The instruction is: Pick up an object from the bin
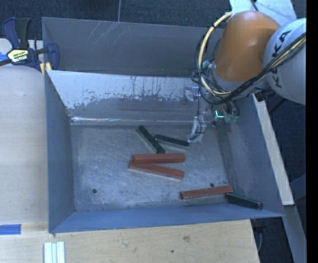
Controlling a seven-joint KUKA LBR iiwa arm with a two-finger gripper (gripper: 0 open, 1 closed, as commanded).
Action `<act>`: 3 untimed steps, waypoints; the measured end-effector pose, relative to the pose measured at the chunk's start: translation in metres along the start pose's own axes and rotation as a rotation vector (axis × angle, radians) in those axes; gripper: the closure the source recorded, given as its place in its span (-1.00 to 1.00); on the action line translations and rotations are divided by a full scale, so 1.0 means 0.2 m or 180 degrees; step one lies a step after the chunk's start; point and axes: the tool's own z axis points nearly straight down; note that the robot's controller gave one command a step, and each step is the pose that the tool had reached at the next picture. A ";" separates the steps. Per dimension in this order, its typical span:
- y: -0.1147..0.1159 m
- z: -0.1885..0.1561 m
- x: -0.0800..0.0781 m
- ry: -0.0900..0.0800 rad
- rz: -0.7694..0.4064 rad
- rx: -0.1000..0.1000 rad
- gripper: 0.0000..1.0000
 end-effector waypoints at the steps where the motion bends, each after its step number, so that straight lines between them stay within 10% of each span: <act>1: -0.05 0.53 0.20 0.0000 0.0560 -0.0001 -1.00; 2: -0.05 0.49 0.18 -0.0038 0.0552 -0.0012 1.00; 3: -0.15 -0.11 0.11 -0.0053 0.0569 0.0000 1.00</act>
Offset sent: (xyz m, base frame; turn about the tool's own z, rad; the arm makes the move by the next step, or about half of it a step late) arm -0.0400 -0.0106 -0.1031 0.1760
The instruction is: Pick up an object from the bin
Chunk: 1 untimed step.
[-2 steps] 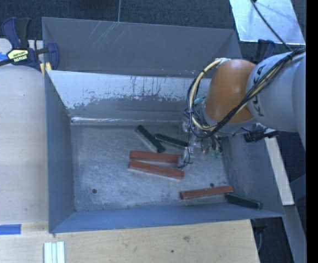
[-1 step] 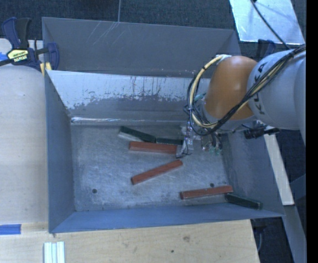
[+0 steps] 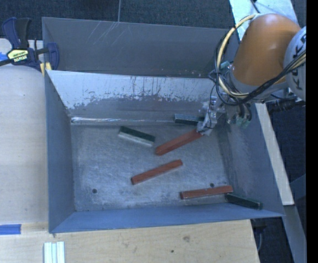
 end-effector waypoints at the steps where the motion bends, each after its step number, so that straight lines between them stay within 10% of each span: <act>1: -0.27 -0.45 -0.09 0.0007 -0.1354 0.0006 1.00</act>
Offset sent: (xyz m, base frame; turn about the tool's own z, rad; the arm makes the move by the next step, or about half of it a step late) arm 0.0057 -0.0545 0.0861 -0.4288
